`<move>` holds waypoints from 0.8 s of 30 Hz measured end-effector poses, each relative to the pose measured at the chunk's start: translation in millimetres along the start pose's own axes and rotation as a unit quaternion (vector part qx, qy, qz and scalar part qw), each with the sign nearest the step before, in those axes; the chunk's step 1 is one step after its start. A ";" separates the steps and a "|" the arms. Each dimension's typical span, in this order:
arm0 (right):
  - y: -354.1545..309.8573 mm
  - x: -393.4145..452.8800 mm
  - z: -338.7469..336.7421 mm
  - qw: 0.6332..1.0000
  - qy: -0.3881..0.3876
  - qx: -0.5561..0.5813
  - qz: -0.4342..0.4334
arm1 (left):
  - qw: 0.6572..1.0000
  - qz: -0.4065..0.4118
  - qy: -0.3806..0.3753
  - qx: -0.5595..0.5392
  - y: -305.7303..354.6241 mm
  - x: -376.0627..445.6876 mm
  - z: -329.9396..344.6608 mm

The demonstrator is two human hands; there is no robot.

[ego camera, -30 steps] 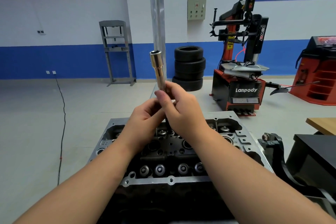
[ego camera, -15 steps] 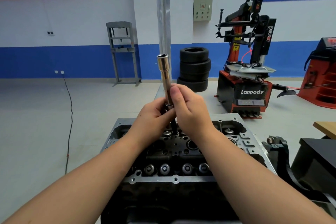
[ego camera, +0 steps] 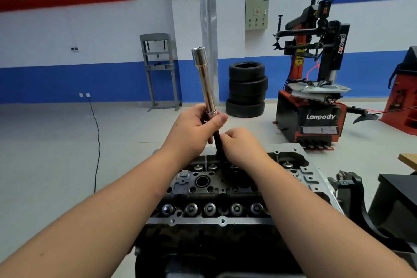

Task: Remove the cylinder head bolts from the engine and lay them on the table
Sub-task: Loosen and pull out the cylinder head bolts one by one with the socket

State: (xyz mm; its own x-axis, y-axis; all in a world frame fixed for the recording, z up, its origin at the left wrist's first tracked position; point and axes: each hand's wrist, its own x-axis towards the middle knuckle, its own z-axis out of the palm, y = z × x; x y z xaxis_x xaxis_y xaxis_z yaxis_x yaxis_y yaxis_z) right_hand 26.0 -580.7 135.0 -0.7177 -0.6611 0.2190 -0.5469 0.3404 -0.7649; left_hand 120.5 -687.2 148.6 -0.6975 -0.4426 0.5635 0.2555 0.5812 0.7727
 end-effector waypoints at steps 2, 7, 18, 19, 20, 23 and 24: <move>-2.2 -3.3 -1.6 0.997 -0.036 0.055 0.035 | 1.000 -0.005 0.001 0.009 2.0 -0.7 -0.4; -3.3 -5.4 -5.6 0.948 -0.141 0.263 0.115 | 0.999 -0.008 0.019 0.025 5.5 -2.9 0.7; 1.7 -0.5 0.4 0.975 -0.085 0.200 0.041 | 0.991 -0.070 0.108 -0.027 11.1 -6.1 -34.1; 1.5 -0.4 0.8 0.976 -0.077 0.198 0.039 | 0.988 -0.096 0.120 -0.028 0.3 -14.9 -37.1; 1.3 -0.2 0.7 0.977 -0.066 0.199 0.034 | 0.982 -0.124 0.136 -0.035 -10.1 -24.3 -39.3; -1.6 1.6 -3.3 0.973 0.002 0.231 0.001 | 0.960 -0.178 0.193 -0.098 -34.1 -45.3 -42.1; -3.8 1.6 -5.3 0.966 0.029 0.255 -0.015 | 0.950 -0.186 0.214 -0.129 -37.0 -49.4 -41.9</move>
State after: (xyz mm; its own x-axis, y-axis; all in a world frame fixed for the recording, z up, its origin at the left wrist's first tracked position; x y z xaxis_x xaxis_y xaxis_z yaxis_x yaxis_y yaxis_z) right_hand 24.7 -579.6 141.5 -0.7353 -0.6223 0.2684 -0.2955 -0.0620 -0.9533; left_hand 173.5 -715.5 104.4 -0.4504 -0.8535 0.2622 0.2394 0.1674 0.9564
